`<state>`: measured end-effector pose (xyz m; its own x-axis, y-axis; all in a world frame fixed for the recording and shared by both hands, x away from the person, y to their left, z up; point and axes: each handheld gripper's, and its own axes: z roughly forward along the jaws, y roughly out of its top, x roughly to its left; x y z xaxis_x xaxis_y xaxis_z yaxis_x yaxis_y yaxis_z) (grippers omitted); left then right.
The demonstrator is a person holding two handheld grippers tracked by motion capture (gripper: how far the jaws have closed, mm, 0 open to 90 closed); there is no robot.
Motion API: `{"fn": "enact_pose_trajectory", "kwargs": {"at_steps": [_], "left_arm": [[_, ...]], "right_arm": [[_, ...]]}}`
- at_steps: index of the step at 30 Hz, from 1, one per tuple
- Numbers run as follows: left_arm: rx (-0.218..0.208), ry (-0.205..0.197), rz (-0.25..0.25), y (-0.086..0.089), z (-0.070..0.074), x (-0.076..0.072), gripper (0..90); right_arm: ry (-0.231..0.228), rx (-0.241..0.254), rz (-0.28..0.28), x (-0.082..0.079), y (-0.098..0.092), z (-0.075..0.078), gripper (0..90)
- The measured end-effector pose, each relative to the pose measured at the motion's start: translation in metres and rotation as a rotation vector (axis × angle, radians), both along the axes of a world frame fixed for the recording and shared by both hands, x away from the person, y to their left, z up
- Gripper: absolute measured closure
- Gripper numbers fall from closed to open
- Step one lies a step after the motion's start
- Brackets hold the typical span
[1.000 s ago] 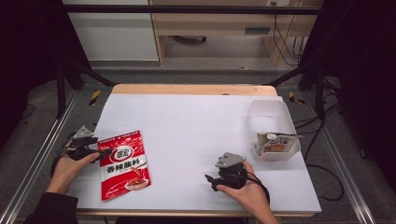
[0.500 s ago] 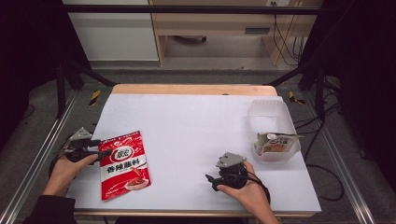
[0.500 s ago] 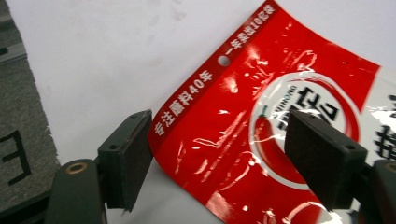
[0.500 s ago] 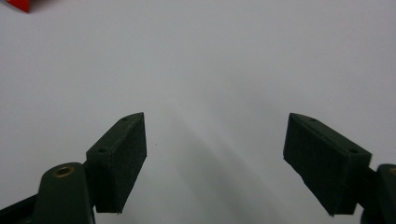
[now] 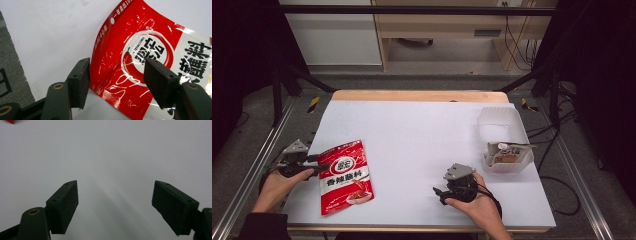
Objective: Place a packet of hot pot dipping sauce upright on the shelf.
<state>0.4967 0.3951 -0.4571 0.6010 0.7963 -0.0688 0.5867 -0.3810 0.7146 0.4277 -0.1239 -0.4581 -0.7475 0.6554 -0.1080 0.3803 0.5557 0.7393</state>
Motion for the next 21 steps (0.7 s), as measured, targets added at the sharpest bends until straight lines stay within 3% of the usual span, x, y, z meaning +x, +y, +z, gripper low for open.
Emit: {"fn": "enact_pose_trajectory", "kwargs": {"at_steps": [10, 13, 17, 21], "left_arm": [[-0.017, -0.030, 0.028, 0.006, 0.002, 0.003, 63.3], [-0.013, -0.029, 0.037, 0.006, 0.001, 0.006, 69.3], [0.023, -0.031, 0.045, 0.003, 0.001, 0.010, 77.8], [0.017, -0.040, 0.072, 0.002, 0.001, 0.012, 86.2]], "right_arm": [[0.007, -0.001, 0.006, 0.001, 0.002, -0.002, 21.2], [0.013, -0.001, 0.008, 0.000, 0.003, -0.002, 21.2], [0.011, -0.009, 0.011, 0.001, 0.003, -0.002, 21.2], [0.008, -0.003, 0.010, 0.001, 0.004, -0.002, 21.2]]}}
